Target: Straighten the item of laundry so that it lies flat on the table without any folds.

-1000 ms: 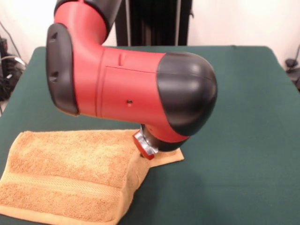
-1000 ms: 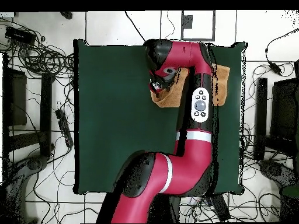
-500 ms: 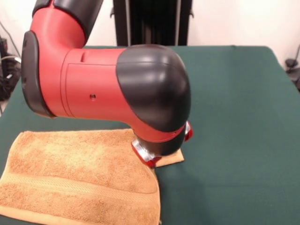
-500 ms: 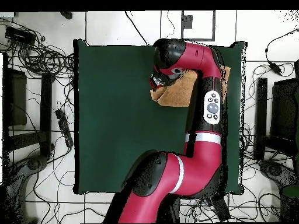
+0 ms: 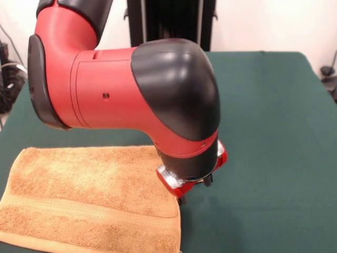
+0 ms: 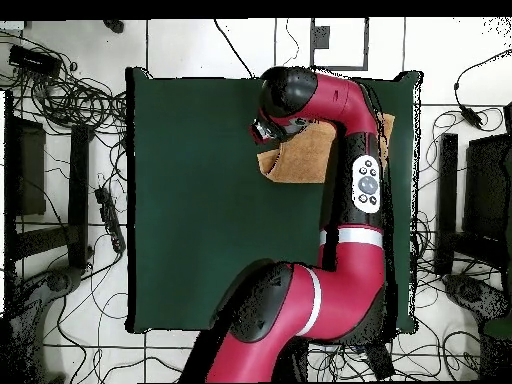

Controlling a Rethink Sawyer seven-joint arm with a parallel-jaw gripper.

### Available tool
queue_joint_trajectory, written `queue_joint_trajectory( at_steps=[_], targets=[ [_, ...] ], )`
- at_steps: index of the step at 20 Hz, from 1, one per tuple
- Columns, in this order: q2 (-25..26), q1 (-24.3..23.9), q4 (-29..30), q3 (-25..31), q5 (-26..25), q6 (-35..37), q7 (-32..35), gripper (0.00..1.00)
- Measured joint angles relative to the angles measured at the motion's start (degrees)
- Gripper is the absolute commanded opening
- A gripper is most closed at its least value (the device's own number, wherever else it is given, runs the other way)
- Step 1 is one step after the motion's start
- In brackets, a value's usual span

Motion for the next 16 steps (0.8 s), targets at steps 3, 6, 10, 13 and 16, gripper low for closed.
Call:
queue_joint_trajectory(
  at_steps=[3, 6, 10, 13, 16],
  targets=[
    [-0.05, 0.53, -0.37, -0.02, -0.13, 1.4, 0.0, 1.0],
    [0.28, 1.55, -1.55, -0.1, -0.76, 5.17, 0.0, 1.0],
    [0.59, 3.1, -3.07, -0.12, -2.39, 11.69, 0.0, 1.0],
    [0.58, 4.18, -3.9, -0.12, -3.86, 15.44, 0.0, 1.0],
    [0.6, 4.91, -4.62, -0.15, -5.22, 16.41, 0.0, 1.0]
  ],
)
